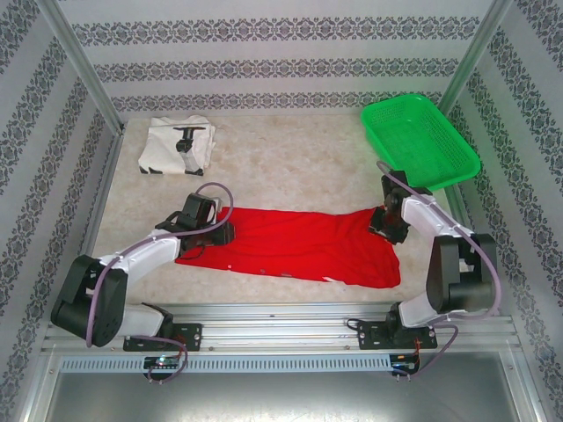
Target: Fold and stack the t-shirts
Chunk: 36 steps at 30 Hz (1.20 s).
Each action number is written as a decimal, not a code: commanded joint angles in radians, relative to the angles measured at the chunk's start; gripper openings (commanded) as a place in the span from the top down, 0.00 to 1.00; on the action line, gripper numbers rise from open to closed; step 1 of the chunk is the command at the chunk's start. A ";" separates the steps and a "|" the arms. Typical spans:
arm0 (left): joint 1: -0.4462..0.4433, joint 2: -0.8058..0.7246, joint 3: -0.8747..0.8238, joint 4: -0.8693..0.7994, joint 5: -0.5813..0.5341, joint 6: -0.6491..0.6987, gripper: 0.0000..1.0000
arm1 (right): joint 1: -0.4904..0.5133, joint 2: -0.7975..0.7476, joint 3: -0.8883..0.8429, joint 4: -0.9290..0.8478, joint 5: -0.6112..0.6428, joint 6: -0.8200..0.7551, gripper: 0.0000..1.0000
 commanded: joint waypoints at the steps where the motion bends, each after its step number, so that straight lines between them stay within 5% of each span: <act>1: -0.005 -0.030 -0.012 -0.057 -0.030 -0.029 0.59 | -0.008 0.027 0.042 0.001 0.053 -0.022 0.61; 13: -0.003 -0.240 0.077 -0.133 -0.059 -0.063 0.53 | -0.016 0.188 0.137 0.048 0.041 -0.034 0.63; 32: -0.005 -0.276 0.161 -0.186 -0.116 0.001 0.48 | 0.070 0.026 0.068 0.032 -0.116 -0.010 0.65; 36: -0.004 -0.295 0.184 -0.179 -0.121 0.022 0.40 | 0.120 0.051 0.040 0.078 -0.179 -0.015 0.65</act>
